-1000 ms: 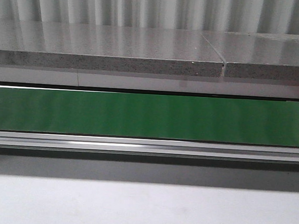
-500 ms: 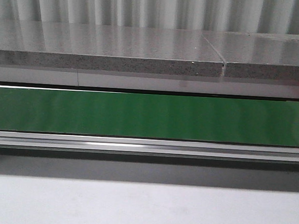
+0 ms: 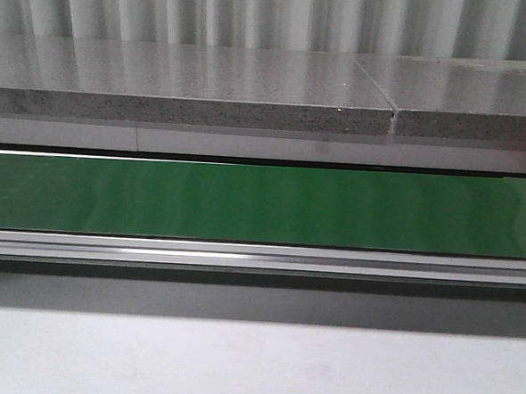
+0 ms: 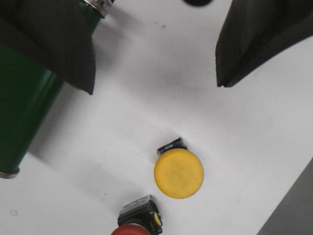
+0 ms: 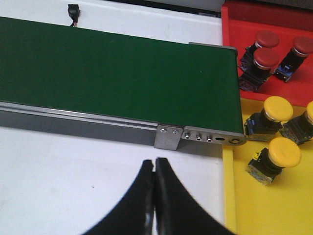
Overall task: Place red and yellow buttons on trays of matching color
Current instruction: 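Lower the left gripper onto the yellow button and grasp it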
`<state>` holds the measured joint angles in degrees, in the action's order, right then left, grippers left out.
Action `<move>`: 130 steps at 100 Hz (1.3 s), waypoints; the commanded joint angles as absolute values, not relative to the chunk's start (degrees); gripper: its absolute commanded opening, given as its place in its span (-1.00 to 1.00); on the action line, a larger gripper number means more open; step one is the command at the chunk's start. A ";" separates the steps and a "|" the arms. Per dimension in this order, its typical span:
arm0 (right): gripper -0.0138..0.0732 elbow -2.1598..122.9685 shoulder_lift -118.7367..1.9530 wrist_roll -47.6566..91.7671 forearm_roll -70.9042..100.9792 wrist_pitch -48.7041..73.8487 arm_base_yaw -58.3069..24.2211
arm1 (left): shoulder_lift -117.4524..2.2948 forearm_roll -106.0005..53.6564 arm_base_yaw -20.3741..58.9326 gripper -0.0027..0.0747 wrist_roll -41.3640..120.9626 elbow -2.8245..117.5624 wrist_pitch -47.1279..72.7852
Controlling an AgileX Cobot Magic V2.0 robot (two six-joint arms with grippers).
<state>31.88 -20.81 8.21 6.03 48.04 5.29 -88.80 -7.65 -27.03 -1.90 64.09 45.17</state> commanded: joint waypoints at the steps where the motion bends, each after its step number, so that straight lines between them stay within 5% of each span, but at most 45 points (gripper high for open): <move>1: -0.84 33.12 -21.13 8.81 6.24 44.47 5.20 | -89.79 -7.78 -27.32 0.37 -2.45 67.69 43.35; 79: -0.84 33.12 -21.13 8.81 6.24 44.47 5.20 | -106.18 -5.65 -27.32 0.33 -2.45 77.77 39.01; 115: -0.84 33.12 -21.13 8.81 6.24 44.47 5.20 | -106.18 -5.44 -27.32 -0.46 -2.45 77.77 39.04; 130: -0.84 33.12 -21.13 8.81 6.24 44.47 5.20 | -105.95 -4.99 -27.32 -0.55 -2.45 77.77 39.04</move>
